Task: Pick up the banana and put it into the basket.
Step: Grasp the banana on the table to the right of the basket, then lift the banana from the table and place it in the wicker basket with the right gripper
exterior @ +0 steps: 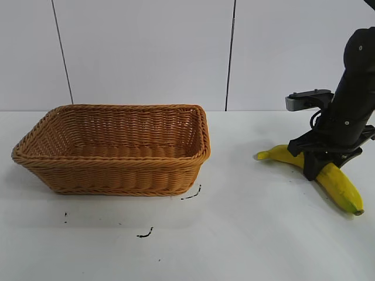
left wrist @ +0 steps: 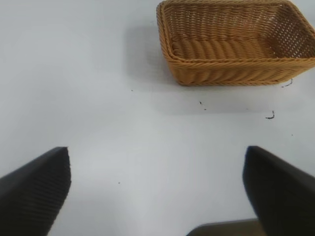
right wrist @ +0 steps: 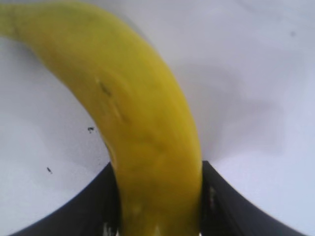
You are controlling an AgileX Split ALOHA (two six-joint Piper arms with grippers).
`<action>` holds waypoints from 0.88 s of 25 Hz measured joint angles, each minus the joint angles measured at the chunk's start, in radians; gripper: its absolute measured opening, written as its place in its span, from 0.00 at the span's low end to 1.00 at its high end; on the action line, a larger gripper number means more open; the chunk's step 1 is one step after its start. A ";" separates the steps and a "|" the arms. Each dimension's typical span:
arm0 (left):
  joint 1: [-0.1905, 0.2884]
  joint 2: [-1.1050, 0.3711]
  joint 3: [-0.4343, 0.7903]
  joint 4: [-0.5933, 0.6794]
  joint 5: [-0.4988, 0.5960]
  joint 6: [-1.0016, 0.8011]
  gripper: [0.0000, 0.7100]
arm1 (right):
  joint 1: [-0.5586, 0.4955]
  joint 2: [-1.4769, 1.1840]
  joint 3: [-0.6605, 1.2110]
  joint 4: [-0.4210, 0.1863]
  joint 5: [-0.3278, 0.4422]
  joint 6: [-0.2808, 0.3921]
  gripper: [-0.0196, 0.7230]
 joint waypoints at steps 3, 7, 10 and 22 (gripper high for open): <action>0.000 0.000 0.000 0.000 0.000 0.000 0.97 | 0.000 -0.052 -0.062 0.010 0.108 0.000 0.43; 0.000 0.000 0.000 0.000 0.000 0.000 0.97 | 0.000 -0.085 -0.197 0.022 0.306 -0.002 0.43; 0.000 0.000 0.000 0.000 0.000 0.000 0.97 | 0.000 -0.086 -0.300 0.035 0.457 0.019 0.43; 0.000 0.000 0.000 -0.001 0.000 0.000 0.97 | 0.185 -0.074 -0.523 0.020 0.515 0.026 0.43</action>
